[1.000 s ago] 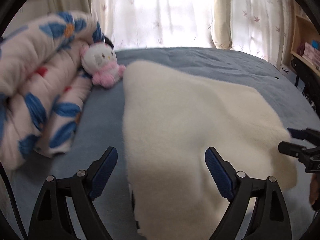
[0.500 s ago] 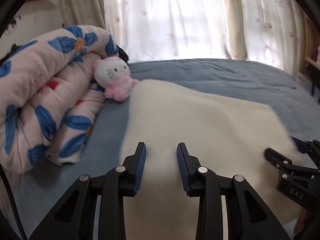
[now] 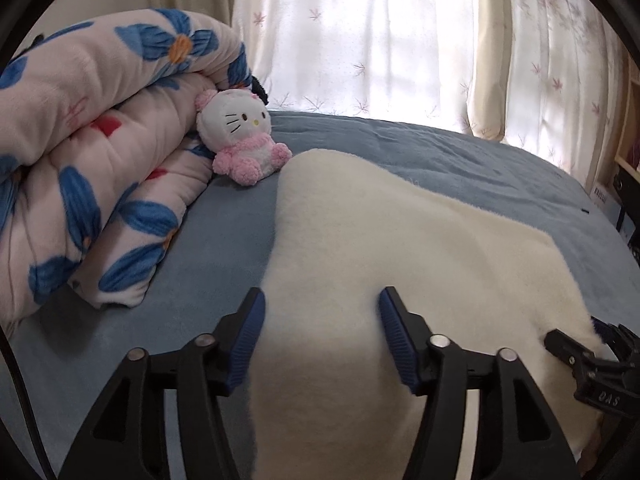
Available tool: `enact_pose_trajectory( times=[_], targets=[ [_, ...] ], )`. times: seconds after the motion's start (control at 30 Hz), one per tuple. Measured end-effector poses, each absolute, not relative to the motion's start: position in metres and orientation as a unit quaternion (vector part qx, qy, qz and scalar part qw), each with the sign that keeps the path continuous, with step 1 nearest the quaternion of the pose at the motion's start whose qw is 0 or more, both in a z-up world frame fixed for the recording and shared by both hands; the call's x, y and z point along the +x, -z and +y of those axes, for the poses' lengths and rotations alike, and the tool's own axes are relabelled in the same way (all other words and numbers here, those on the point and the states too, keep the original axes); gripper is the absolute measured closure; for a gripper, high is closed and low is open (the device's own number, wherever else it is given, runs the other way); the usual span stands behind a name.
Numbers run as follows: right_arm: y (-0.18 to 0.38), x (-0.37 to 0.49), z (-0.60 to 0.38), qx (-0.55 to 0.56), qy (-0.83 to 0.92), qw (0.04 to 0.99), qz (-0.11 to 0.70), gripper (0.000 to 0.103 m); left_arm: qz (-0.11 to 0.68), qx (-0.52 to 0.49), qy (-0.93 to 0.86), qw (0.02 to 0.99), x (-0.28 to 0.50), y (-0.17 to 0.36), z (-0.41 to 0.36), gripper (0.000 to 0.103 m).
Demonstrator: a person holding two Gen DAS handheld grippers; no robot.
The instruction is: Fold large clothes
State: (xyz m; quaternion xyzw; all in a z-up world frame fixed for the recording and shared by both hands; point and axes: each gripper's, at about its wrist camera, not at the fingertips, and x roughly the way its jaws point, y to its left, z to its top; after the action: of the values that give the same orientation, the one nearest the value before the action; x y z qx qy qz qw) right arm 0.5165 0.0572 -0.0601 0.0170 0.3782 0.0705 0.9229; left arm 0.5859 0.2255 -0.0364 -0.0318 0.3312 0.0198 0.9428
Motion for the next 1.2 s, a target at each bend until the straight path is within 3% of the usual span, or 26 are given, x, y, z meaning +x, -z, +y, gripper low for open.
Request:
enact_pose_trajectory(
  times=[0.1, 0.3, 0.4, 0.53, 0.77, 0.87, 1.2],
  targets=[
    [0.045, 0.482, 0.065, -0.025, -0.065, 0.934, 0.35, 0.017, 0.329, -0.049, -0.028, 0.942, 0.565, 0.032, 0.224, 0.04],
    [0.048, 0.42, 0.064, -0.062, -0.071, 0.933, 0.348, 0.062, 0.333, 0.006, -0.037, 0.942, 0.504, 0.042, 0.193, 0.04],
    [0.068, 0.413, 0.063, -0.096, -0.046, 0.924, 0.367, 0.064, 0.352, 0.035, -0.061, 0.933, 0.492, 0.065, 0.187, 0.039],
    [0.088, 0.424, 0.045, -0.084, -0.012, 0.899, 0.43, 0.083, 0.352, 0.028, -0.068, 0.933, 0.484, 0.068, 0.189, 0.039],
    [0.06, 0.387, 0.014, -0.035, -0.033, 0.9, 0.432, 0.083, 0.368, 0.032, -0.054, 0.927, 0.456, 0.048, 0.182, 0.039],
    [0.038, 0.365, 0.011, -0.039, -0.044, 0.902, 0.427, 0.083, 0.368, 0.041, -0.047, 0.928, 0.434, 0.032, 0.171, 0.029],
    [-0.07, 0.274, 0.0, -0.043, -0.076, 0.921, 0.379, 0.083, 0.354, 0.076, -0.018, 0.932, 0.34, -0.032, 0.125, 0.026]
  ],
)
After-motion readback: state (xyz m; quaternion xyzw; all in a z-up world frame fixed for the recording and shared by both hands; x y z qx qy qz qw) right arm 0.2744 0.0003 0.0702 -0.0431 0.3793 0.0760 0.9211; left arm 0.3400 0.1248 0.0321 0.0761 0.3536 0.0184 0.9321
